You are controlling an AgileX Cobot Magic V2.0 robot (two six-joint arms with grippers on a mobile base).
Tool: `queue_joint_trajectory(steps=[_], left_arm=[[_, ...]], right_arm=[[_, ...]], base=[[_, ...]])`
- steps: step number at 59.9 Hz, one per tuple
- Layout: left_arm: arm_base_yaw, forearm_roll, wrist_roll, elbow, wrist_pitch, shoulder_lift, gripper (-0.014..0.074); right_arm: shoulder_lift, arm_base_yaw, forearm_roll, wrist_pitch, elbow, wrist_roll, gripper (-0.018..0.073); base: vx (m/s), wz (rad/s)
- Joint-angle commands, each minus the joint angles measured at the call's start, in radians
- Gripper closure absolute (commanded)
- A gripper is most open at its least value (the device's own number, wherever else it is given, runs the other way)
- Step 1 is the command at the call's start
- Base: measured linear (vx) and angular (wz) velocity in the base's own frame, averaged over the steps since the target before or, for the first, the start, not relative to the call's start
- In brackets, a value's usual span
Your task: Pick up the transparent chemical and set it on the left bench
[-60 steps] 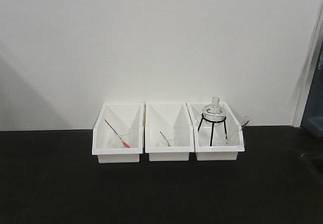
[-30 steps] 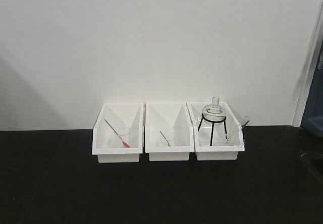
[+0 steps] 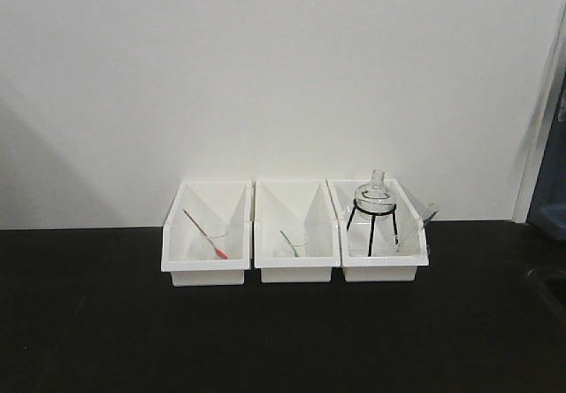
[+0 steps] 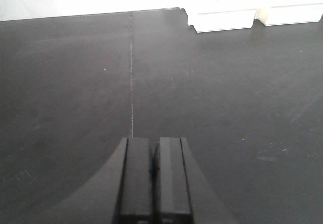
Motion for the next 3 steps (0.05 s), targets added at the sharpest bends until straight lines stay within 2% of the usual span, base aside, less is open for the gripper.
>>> queue_joint_trajectory(steps=[1, 3], left_arm=[[-0.002, -0.001, -0.008, 0.016, -0.078, -0.019, 0.06], [-0.002, -0.001, -0.008, 0.016, -0.078, -0.019, 0.06]], right_arm=[[-0.009, -0.006, -0.001, -0.081, 0.009, -0.006, 0.0566], [-0.009, -0.006, -0.001, -0.081, 0.009, -0.006, 0.0566]], base=[[0.0, 0.0], [0.0, 0.0]])
